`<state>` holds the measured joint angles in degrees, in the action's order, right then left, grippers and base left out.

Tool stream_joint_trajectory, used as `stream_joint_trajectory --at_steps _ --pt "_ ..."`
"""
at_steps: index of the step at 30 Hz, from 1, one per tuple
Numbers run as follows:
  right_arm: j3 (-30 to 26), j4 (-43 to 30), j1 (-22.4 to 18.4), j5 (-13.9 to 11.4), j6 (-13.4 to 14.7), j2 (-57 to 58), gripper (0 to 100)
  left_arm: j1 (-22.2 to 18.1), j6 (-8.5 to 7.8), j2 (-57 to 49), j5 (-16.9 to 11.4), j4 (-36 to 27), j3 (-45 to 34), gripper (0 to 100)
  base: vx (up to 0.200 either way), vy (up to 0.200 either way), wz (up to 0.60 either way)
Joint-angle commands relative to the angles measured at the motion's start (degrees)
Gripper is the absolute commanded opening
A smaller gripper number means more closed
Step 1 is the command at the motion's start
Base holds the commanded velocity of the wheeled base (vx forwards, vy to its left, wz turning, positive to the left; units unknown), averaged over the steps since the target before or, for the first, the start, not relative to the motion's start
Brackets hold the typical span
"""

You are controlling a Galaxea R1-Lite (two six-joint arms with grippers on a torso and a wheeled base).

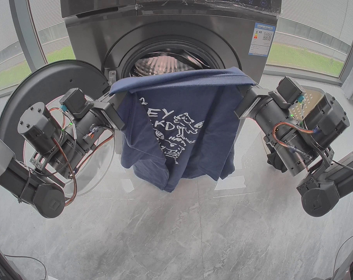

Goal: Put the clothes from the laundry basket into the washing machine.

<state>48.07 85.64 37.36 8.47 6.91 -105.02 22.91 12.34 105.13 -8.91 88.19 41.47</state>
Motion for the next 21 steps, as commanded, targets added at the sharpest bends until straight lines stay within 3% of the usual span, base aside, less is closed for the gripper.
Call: stream_joint_trajectory --at_steps 1,5,12,13,21 --pt "-0.2 0.1 1.5 -0.1 0.0 -0.2 0 1.2 0.06 4.8 -0.1 0.2 -3.2 0 0.0 0.0 0.0" --pt "-0.8 0.1 3.2 -0.3 0.1 0.1 0 1.8 -0.03 9.7 -0.8 0.6 -5.5 0 0.0 0.0 0.0" --pt "-6.1 1.8 7.3 -1.2 0.1 -1.3 0 3.2 0.06 22.9 -2.2 0.8 -0.3 0 0.0 0.0 0.0" --pt "-6.5 1.8 7.5 -1.2 0.1 -1.4 0 3.5 0.06 23.8 -2.1 0.8 -0.4 100 0.0 0.0 0.0" --pt "-6.1 1.5 8.7 -1.0 0.1 -5.3 0 4.8 -0.38 30.3 -1.5 0.8 0.5 100 0.0 0.0 0.0"
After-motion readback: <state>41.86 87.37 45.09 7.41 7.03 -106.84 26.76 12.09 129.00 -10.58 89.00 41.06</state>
